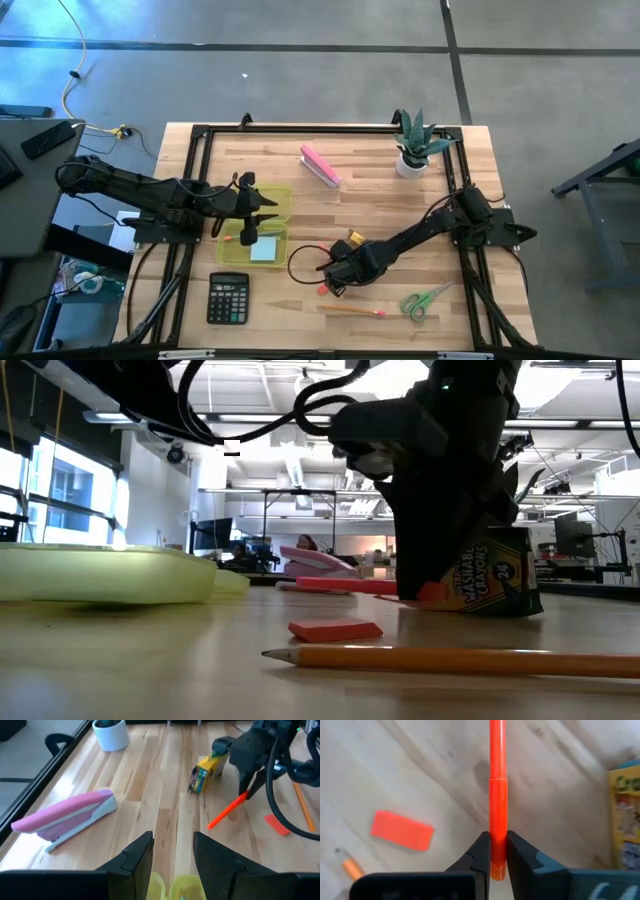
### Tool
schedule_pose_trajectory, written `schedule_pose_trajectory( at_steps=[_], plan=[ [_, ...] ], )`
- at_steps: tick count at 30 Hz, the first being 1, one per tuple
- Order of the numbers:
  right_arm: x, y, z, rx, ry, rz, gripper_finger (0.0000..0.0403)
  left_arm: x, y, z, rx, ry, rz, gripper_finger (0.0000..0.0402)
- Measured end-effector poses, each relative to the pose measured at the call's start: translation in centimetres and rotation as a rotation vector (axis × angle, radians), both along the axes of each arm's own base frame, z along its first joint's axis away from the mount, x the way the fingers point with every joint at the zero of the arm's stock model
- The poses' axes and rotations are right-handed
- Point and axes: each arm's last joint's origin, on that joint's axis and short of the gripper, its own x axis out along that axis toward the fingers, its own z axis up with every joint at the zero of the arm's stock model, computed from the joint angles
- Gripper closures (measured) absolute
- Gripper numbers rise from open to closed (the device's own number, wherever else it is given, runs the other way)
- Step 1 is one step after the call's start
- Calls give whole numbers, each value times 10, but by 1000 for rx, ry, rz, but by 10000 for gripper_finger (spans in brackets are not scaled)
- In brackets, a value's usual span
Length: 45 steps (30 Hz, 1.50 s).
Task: Pack school essentials
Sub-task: Put the orange pen into the yellow supply box
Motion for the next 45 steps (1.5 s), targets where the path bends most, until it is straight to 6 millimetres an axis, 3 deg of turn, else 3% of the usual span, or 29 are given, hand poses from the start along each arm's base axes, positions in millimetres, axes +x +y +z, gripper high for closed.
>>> schedule_pose_trajectory(
  at_steps=[11,20,32,35,45],
  plan=[
    [1,-1,15,-66,32,18,373,-3,0,-1,-4,22,6,273],
    [12,-3,40,-122,2,108,373,-22,1,8,-30,-4,27,273],
    [54,-38,79,-234,-221,323,373,-49,7,21,5,-73,156,273],
    [67,-48,81,-246,-306,394,373,-53,9,23,42,-89,217,273],
    [106,-74,58,-309,-471,541,373,-67,13,29,111,-130,341,273]
  ],
)
